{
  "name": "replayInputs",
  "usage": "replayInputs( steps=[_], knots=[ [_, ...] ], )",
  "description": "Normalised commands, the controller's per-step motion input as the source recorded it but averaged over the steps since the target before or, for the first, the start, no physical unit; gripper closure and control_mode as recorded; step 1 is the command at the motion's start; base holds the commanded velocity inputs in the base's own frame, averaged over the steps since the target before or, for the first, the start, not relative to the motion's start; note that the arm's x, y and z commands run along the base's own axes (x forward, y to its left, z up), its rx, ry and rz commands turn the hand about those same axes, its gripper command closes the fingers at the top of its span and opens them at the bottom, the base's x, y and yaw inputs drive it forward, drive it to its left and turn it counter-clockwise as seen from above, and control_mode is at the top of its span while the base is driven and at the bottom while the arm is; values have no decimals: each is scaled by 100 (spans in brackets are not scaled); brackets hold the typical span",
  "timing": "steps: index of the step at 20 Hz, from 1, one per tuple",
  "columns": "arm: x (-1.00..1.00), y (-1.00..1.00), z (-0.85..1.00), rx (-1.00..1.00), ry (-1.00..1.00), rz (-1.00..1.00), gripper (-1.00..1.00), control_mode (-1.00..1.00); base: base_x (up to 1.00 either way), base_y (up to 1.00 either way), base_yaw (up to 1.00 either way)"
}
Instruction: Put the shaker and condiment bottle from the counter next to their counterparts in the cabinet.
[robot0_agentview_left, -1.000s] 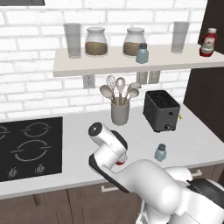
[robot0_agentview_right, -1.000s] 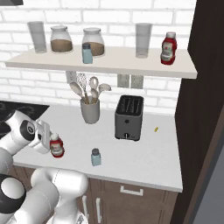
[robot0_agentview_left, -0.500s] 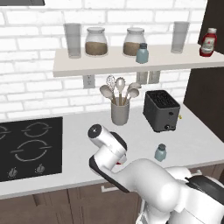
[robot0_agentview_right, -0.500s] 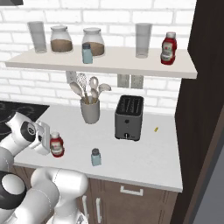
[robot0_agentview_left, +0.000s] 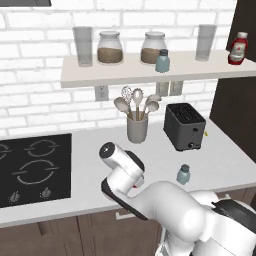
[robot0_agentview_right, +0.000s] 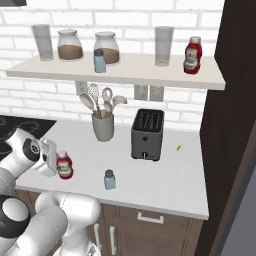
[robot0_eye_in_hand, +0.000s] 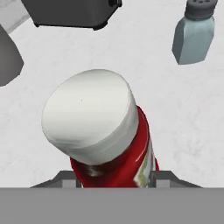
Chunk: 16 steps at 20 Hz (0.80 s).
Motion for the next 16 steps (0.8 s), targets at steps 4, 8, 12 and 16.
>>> replayInputs(
  steps=[4,8,12,16],
  knots=[
    [-3,0,1,0,-9,0,100,-100,0,0,0],
    [-2,0,17,-1,-7,0,100,-100,0,0,0],
    [0,0,29,-1,-2,0,100,-100,0,0,0],
    [0,0,34,-2,0,1,100,-100,0,0,0]
  ],
)
